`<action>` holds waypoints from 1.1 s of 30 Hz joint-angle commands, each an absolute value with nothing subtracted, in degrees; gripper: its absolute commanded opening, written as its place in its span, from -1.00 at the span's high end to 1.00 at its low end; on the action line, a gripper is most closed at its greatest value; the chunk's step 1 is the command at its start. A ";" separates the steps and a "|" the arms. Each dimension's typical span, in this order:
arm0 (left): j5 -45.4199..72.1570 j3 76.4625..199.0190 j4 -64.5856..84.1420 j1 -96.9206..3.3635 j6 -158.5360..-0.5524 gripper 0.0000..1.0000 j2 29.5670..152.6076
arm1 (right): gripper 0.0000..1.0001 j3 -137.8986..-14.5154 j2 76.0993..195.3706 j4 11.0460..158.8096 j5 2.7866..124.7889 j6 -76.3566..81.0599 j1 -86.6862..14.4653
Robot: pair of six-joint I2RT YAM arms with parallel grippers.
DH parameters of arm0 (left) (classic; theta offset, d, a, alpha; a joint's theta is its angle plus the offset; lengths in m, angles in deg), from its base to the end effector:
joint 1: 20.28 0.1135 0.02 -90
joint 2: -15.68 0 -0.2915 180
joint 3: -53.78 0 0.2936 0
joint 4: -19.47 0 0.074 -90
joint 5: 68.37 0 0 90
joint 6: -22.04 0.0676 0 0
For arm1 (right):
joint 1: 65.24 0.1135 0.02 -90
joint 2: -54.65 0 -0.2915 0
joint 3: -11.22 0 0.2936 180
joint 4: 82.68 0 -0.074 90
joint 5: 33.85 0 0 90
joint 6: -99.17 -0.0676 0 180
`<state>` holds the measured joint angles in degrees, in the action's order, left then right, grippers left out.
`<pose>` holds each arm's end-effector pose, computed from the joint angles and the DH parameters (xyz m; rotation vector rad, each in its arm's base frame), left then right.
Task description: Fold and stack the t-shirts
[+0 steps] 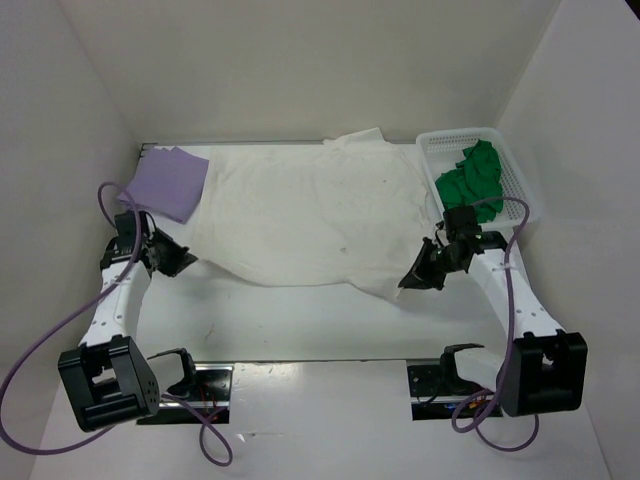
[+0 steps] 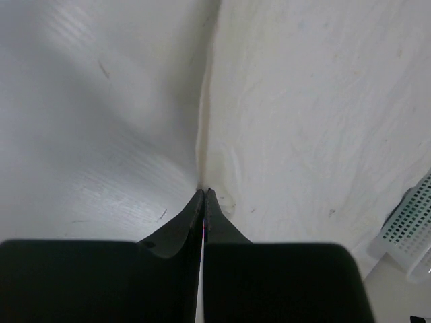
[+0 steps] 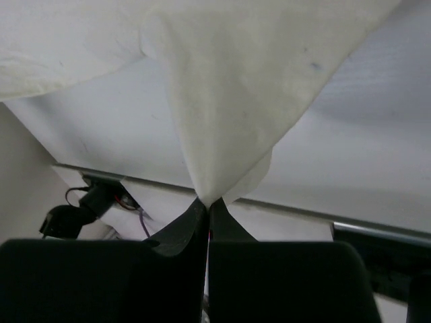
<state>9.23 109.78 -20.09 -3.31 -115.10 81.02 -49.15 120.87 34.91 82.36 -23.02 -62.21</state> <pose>0.2722 0.0679 0.2252 -1.2197 2.1364 -0.4976 0.2425 0.0427 0.2253 0.5868 2.7559 0.7881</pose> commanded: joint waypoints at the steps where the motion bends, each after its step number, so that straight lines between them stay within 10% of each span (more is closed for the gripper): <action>1: 10.57 108.98 -26.50 -3.05 -113.14 1.00 79.49 | 1.00 -49.35 116.64 27.18 79.36 -24.84 -58.48; 33: 10.56 132.36 -8.94 -3.05 -114.46 1.00 113.14 | 1.00 -98.39 167.49 49.23 71.35 -23.44 -65.06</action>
